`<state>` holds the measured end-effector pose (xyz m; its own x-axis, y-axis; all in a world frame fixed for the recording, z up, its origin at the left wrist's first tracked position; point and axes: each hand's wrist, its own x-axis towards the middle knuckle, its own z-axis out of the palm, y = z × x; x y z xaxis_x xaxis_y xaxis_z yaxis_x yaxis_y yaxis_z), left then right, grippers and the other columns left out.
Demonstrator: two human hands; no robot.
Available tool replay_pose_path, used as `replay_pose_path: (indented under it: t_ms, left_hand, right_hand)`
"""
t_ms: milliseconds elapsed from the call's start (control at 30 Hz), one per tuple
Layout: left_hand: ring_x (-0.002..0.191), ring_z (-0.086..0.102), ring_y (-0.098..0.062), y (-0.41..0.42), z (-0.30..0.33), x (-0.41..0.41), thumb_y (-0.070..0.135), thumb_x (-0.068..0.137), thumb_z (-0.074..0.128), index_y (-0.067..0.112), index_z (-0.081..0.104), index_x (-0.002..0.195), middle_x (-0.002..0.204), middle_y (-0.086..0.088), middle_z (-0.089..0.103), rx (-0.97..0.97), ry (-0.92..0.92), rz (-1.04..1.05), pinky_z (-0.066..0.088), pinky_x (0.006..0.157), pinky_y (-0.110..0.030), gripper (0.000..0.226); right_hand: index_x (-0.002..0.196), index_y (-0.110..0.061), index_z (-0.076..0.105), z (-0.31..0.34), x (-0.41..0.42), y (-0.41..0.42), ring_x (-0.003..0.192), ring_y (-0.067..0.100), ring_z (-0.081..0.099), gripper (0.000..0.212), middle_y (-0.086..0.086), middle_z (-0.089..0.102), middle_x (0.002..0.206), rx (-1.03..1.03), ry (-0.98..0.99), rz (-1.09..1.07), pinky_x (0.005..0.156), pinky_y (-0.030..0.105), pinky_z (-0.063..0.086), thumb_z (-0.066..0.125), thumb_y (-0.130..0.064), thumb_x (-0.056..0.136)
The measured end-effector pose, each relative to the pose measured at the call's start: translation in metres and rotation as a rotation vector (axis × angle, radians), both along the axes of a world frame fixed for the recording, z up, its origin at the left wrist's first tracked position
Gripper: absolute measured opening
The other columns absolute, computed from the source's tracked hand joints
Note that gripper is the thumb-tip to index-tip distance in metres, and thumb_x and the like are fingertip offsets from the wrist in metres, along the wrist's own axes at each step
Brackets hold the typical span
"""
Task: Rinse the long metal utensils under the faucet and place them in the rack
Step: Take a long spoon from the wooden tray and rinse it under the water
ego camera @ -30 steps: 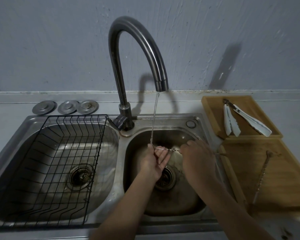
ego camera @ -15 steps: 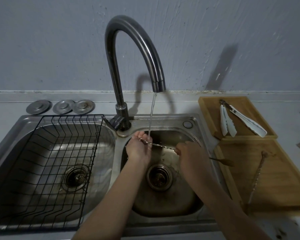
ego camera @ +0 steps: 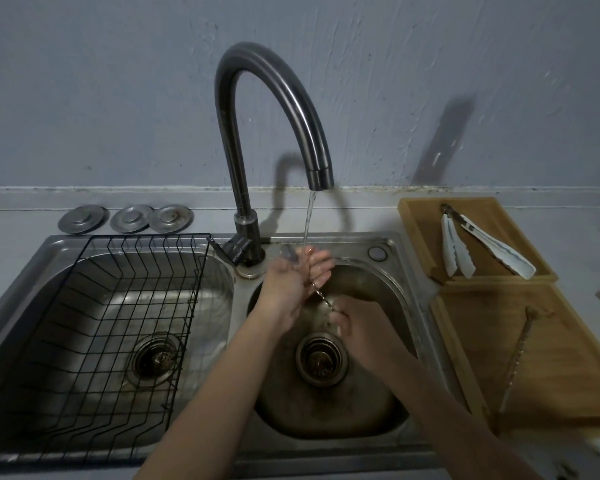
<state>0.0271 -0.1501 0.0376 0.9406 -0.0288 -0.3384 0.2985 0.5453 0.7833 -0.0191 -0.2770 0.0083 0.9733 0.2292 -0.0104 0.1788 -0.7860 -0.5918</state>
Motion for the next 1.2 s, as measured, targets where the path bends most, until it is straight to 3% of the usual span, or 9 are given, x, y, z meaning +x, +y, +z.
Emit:
replay_pose_path:
  t_ms: [267,400,533,600,733,867,1033,1133,1200]
  left_hand:
    - [0.076,0.066,0.009,0.032,0.034,0.001,-0.001,0.096,0.039,0.004,0.062,0.102,0.103,-0.009,0.066,0.574,-0.44,-0.173,0.052,0.084,-0.012,0.025]
    - [0.048,0.055,0.013,0.047,0.025,-0.002,0.006,0.098,0.038,-0.005,0.065,0.106,0.072,0.006,0.061,0.78,-0.441,-0.212,0.039,0.051,0.0,0.03]
    - [0.088,0.063,-0.01,0.059,0.007,-0.001,0.008,0.099,0.035,0.001,0.063,0.111,0.096,-0.011,0.068,0.764,-0.354,-0.145,0.049,0.086,-0.026,0.031]
    - [0.094,0.063,-0.018,0.063,0.0,-0.001,0.008,0.099,0.034,0.0,0.06,0.115,0.102,-0.016,0.067,0.683,-0.285,-0.141,0.049,0.09,-0.034,0.032]
    - [0.073,0.064,-0.005,0.064,-0.003,-0.007,0.003,0.097,0.038,0.001,0.06,0.113,0.086,-0.008,0.066,0.617,-0.275,-0.231,0.051,0.074,-0.018,0.027]
    - [0.066,0.052,-0.008,0.058,-0.001,-0.014,-0.003,0.094,0.042,0.012,0.063,0.092,0.069,-0.007,0.058,0.668,-0.39,-0.389,0.042,0.064,-0.014,0.025]
    - [0.052,0.06,0.008,0.037,-0.008,-0.013,-0.019,0.082,0.052,-0.016,0.06,0.102,0.05,0.014,0.066,0.602,-0.421,-0.31,0.046,0.056,-0.005,0.021]
    - [0.055,0.061,0.011,0.032,-0.012,-0.01,-0.021,0.076,0.058,-0.007,0.063,0.101,0.053,0.017,0.067,0.682,-0.413,-0.268,0.049,0.059,-0.005,0.028]
    - [0.066,0.062,0.016,0.037,-0.017,-0.009,-0.018,0.078,0.058,-0.002,0.063,0.105,0.075,0.017,0.068,0.774,-0.384,-0.124,0.049,0.069,-0.002,0.032]
  right_hand:
    - [0.089,-0.014,0.059,0.015,0.029,0.06,0.077,0.025,0.069,0.017,0.014,0.068,0.083,0.641,0.199,0.039,0.07,0.04,0.058,0.045,-0.005,0.093]
    - [0.096,-0.007,0.062,0.015,0.039,0.067,0.079,0.025,0.07,0.017,0.012,0.07,0.085,0.671,0.045,-0.005,0.07,0.044,0.06,0.045,-0.004,0.092]
    - [0.087,-0.02,0.062,0.014,0.04,0.062,0.071,0.022,0.07,0.011,0.008,0.07,0.076,0.632,-0.072,-0.035,0.068,0.047,0.059,0.055,-0.014,0.09]
    - [0.085,-0.027,0.061,0.016,0.039,0.061,0.071,0.02,0.071,0.014,0.009,0.071,0.077,0.669,-0.067,-0.034,0.067,0.043,0.06,0.057,-0.014,0.09]
    - [0.085,-0.015,0.065,0.018,0.038,0.057,0.068,0.018,0.071,0.006,0.01,0.071,0.073,0.662,-0.077,-0.041,0.064,0.042,0.061,0.059,-0.015,0.088]
    - [0.068,0.001,0.056,0.016,0.041,0.046,0.053,0.02,0.061,0.034,0.014,0.057,0.054,0.605,-0.178,-0.101,0.051,0.041,0.057,0.059,-0.028,0.085]
    - [0.066,-0.008,0.064,0.021,0.043,0.041,0.049,0.011,0.055,0.017,0.0,0.058,0.052,0.466,-0.274,-0.126,0.051,0.026,0.05,0.069,-0.018,0.079]
    - [0.075,-0.012,0.068,0.021,0.043,0.035,0.059,0.014,0.065,0.008,0.003,0.068,0.063,0.5,-0.261,-0.198,0.059,0.034,0.056,0.067,-0.016,0.081]
    - [0.082,-0.011,0.067,0.026,0.043,0.029,0.064,0.021,0.07,0.007,0.008,0.07,0.071,0.694,-0.194,-0.326,0.06,0.039,0.06,0.064,-0.017,0.084]
